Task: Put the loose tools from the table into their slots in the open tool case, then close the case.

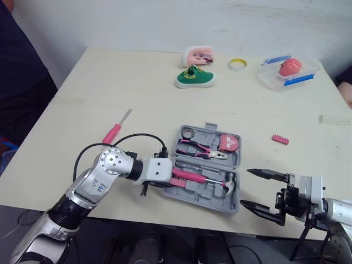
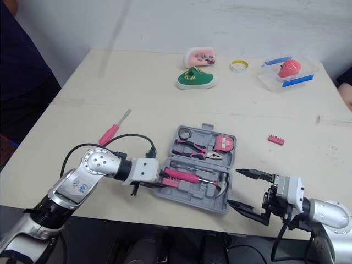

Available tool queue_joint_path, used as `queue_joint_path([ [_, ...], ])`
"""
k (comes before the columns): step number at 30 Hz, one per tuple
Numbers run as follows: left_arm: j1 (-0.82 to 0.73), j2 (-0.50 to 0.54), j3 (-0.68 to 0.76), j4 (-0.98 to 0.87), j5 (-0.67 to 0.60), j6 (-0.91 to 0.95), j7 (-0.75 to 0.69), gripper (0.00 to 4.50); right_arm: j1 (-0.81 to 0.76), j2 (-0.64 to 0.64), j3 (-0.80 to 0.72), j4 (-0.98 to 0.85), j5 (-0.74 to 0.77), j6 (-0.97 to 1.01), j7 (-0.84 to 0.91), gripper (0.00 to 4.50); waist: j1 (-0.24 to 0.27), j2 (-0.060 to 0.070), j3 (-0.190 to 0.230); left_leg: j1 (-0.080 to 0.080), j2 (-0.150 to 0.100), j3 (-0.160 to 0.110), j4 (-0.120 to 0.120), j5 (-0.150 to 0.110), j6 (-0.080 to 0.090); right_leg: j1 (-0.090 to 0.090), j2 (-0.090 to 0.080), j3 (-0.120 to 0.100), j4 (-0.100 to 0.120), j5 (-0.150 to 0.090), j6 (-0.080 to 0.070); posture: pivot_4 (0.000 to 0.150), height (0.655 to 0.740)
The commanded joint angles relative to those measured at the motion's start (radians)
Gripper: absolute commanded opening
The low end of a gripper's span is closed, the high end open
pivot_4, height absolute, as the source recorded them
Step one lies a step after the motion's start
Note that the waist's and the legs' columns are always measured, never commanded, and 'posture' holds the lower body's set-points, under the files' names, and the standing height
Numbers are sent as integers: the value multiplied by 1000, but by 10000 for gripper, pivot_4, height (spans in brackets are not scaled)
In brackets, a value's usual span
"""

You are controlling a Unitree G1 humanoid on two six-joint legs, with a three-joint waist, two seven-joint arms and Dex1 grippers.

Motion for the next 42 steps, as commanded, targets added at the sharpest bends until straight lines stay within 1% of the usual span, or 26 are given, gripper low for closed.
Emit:
queue_joint_path([
  [1,0,-35,66,-10,-42,-124,28,26844,5,-9,-26,-12,23,-7,11,45000,-2,0,0,0,0,0,0,0,0,0,0,0,0,0,0,1500,7400],
  [3,13,-26,100,-18,-83,-174,1,35123,6,-13,-27,-12,25,-3,17,45000,-3,0,0,-1,0,0,0,0,0,-1,0,0,0,0,0,1500,7400],
  [9,72,15,203,-26,-191,-177,-43,35123,9,-18,-31,-6,28,-3,27,45000,-11,0,0,0,1,0,0,0,-1,-1,1,-1,1,0,0,1500,7400],
  [11,95,-3,269,8,-289,-147,-52,35123,7,-14,-27,1,25,-6,27,45000,-11,0,0,-1,1,0,0,0,-1,-1,1,-1,1,0,0,1500,7400],
  [13,105,-30,311,55,-344,-141,-48,29937,5,-10,-25,7,23,-10,28,45000,-10,0,0,-1,1,0,0,0,-1,-1,1,-1,1,0,0,1500,7400],
  [14,108,-25,307,64,-348,-143,-64,28072,5,-9,-24,9,22,-11,28,45000,-8,0,0,0,1,0,0,0,-1,-1,1,-1,1,0,0,1500,7400],
  [17,109,-25,275,87,-321,-162,-83,13803,5,-8,-24,13,20,-14,27,45000,-5,0,0,-1,0,0,0,0,-1,-1,0,-1,1,0,0,1500,7400],
  [18,105,-34,264,95,-309,-162,-77,10438,4,-8,-24,16,19,-15,26,45000,-4,0,0,-1,0,0,0,0,0,-1,0,-1,0,0,0,1500,7400],
  [20,99,-42,240,110,-291,-172,-81,1118,4,-8,-25,19,17,-19,26,45000,-4,0,0,-1,0,0,0,0,0,-1,0,-1,0,0,0,1500,7400],
  [21,91,-47,227,123,-278,-174,-78,459,5,-8,-25,20,16,-20,26,45000,-4,0,0,-1,0,0,0,0,0,-1,0,-1,1,0,0,1500,7400],
  [25,73,-57,195,162,-239,-173,-70,459,4,-6,-25,21,13,-24,22,45000,-4,0,0,-1,0,0,0,0,-1,-1,1,-1,1,0,0,1500,7400],
  [28,77,-52,177,172,-216,-221,-92,459,10,-5,-26,19,12,-27,21,45000,-6,0,0,-1,0,0,0,0,-1,-1,1,-1,1,0,0,1500,7400],
  [33,82,-36,132,182,-172,-209,-109,459,29,-3,-32,16,11,-38,16,45000,-6,0,0,-1,0,0,0,0,-1,-1,1,-1,1,0,0,1500,7400],
  [35,82,-28,112,188,-133,-190,-93,459,31,-3,-32,18,11,-40,14,45000,-5,0,0,-1,0,0,0,0,-1,-1,1,-1,1,0,0,1500,7400],
  [38,68,-15,65,204,-57,-115,-64,459,31,-2,-31,18,12,-41,10,45000,-3,0,0,0,0,0,0,0,-1,0,1,-1,1,0,0,1500,7400],
  [39,60,-24,55,212,-34,-97,-37,459,31,-2,-30,18,12,-42,10,45000,-4,1,-1,1,0,0,0,0,-1,0,1,-1,1,0,0,1500,7400],
  [42,46,-33,19,207,-1,-23,-7,459,29,-1,-29,19,13,-44,8,45000,-3,1,-3,1,0,0,0,0,-1,1,1,-1,1,0,0,1500,7400],
])
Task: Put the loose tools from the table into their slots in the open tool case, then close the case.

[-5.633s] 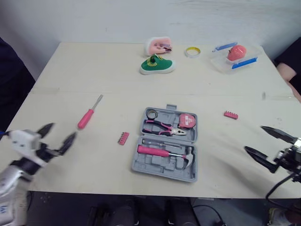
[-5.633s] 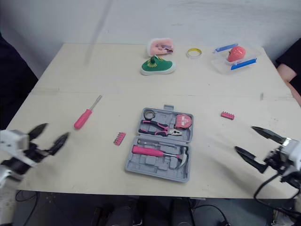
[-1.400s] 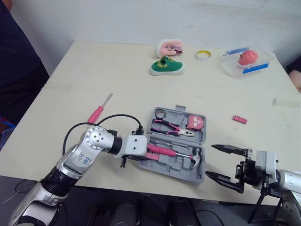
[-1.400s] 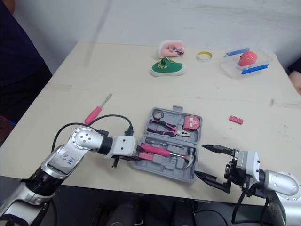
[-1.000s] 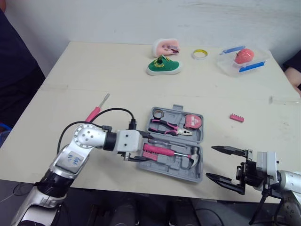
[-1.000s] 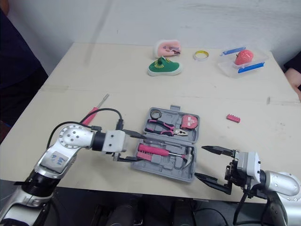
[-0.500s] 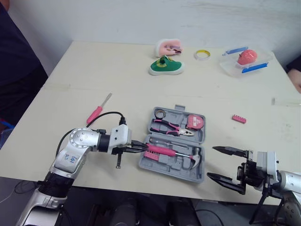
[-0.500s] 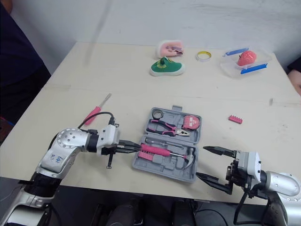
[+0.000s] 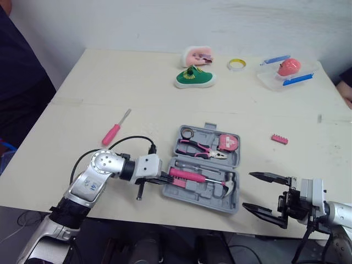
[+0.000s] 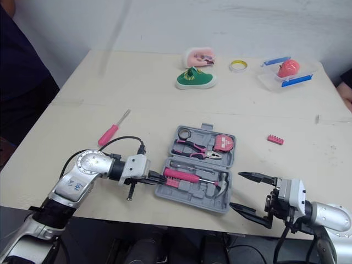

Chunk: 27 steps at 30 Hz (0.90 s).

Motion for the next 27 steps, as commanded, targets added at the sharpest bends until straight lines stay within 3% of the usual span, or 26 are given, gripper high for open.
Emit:
queue_joint_path([
  [1,17,18,-82,27,102,100,20,459,2,7,-24,-14,12,-21,-2,45000,-1,0,-3,0,0,0,0,0,0,0,0,0,0,0,0,1500,7400],
  [7,18,17,-105,16,98,132,30,459,0,9,-23,-13,8,-25,-11,45000,-4,4,-10,2,0,0,-1,0,0,0,0,1,0,0,0,1500,7400],
  [9,18,-10,-77,31,70,63,45,459,2,8,-31,-5,8,-31,-13,45000,-3,5,-11,2,1,0,-1,0,0,0,0,1,0,0,0,1500,7400],
  [14,61,-23,163,104,-124,-189,5,459,6,4,-148,104,-10,-108,-40,45000,-7,1,-8,0,1,0,-1,0,0,-1,0,1,0,0,0,1500,7400],
  [17,100,-19,315,133,-236,-192,21,8380,16,2,-228,199,-17,-152,-54,45000,-9,-1,-7,-1,1,0,-1,0,-1,-2,0,0,0,0,-1,1500,7400],
  [26,368,101,694,272,-304,-294,60,44699,76,5,-430,562,-65,-327,-121,45000,-28,-1,-6,0,1,0,-3,-4,3,-2,-1,0,-2,0,-1,1500,7400],
  [27,397,110,734,296,-304,-300,82,44699,82,7,-446,596,-67,-341,-137,45000,-28,-1,-6,0,1,0,-3,-4,3,-2,-1,0,-2,0,-1,1500,7400],
])
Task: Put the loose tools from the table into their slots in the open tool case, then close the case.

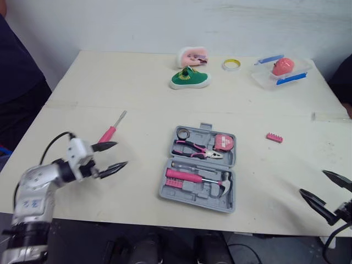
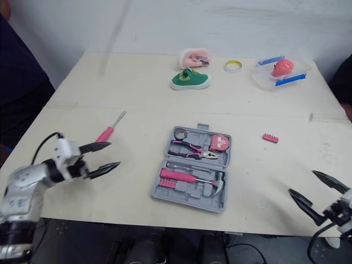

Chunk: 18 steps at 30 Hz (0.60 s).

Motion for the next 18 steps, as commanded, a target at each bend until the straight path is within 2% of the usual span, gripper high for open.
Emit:
queue_joint_path([
  [1,77,37,159,71,-19,-40,61,44699,23,6,-90,106,-11,-79,-52,45000,-2,0,0,0,0,0,0,-1,-1,0,0,0,0,0,0,1500,7400],
  [6,195,31,323,155,-40,-41,160,44699,59,8,-125,232,-24,-127,-103,45000,-4,1,0,0,1,0,-2,-5,-7,-2,-1,1,0,-1,-2,1500,7400],
  [10,271,18,414,184,-68,-34,198,44699,72,18,-132,259,-20,-130,-144,45000,-4,1,0,1,1,0,-3,-5,-7,-2,-1,1,-1,-2,-3,1500,7400],
  [18,286,-29,380,-14,-148,60,194,44699,11,2,-62,246,-50,-98,-170,45000,-2,1,0,1,1,0,-7,-5,-8,-2,-2,1,-1,-2,-5,1500,7400],
])
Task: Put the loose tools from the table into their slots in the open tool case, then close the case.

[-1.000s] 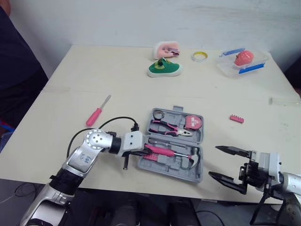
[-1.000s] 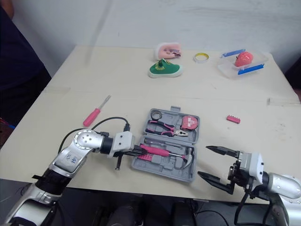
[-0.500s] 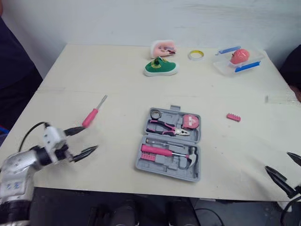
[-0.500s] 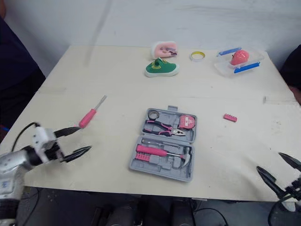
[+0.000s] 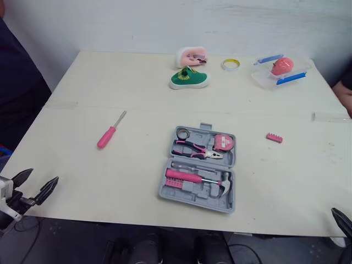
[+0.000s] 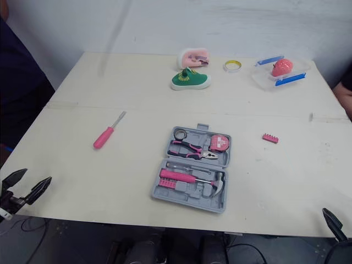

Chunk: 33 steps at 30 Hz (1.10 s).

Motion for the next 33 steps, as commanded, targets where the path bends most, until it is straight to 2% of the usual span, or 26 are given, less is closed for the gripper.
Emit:
queue_joint_path([
  [1,-15,18,-34,-122,-36,39,-20,44699,-54,-35,25,-40,2,39,-10,45000,-2,1,0,0,0,0,-1,0,0,0,0,0,0,0,0,1500,7400],
  [5,-62,61,-183,-295,-13,71,-100,44699,-216,-86,141,-128,-4,176,6,45000,-20,2,0,0,0,1,-2,2,-1,-1,0,0,0,0,0,1500,7400],
  [10,-181,57,-292,-445,-75,184,-83,44699,-386,-152,287,-139,-61,368,9,45000,-24,2,0,0,0,0,-4,8,-1,-1,1,-2,2,-1,-1,1500,7400],
  [16,-278,65,-387,-547,-153,332,-93,44699,-656,-190,431,87,-135,421,141,45000,-24,1,1,0,-1,2,-2,11,0,0,3,-3,4,-1,-1,1500,7400],
  [21,-331,49,-443,-580,-158,373,-89,44699,-907,-188,512,377,-245,371,133,45000,-25,1,2,-1,-1,2,4,12,2,0,3,-1,5,1,2,1500,7400],
  [25,-343,42,-456,-590,-159,389,-85,44699,-1018,-182,540,513,-298,334,124,45000,-24,1,2,-2,-1,2,5,12,1,0,3,-2,4,1,1,1500,7400],
  [28,-337,40,-465,-613,-161,401,-90,44699,-1130,-173,569,629,-358,346,38,45000,-25,1,2,-3,-1,2,7,12,1,0,3,-1,5,1,1,1500,7400],
  [33,-331,43,-458,-644,-180,433,-80,44699,-1205,-159,598,712,-415,355,22,45000,-26,1,3,-3,-1,2,8,12,1,0,3,-1,4,1,1,1500,7400],
])
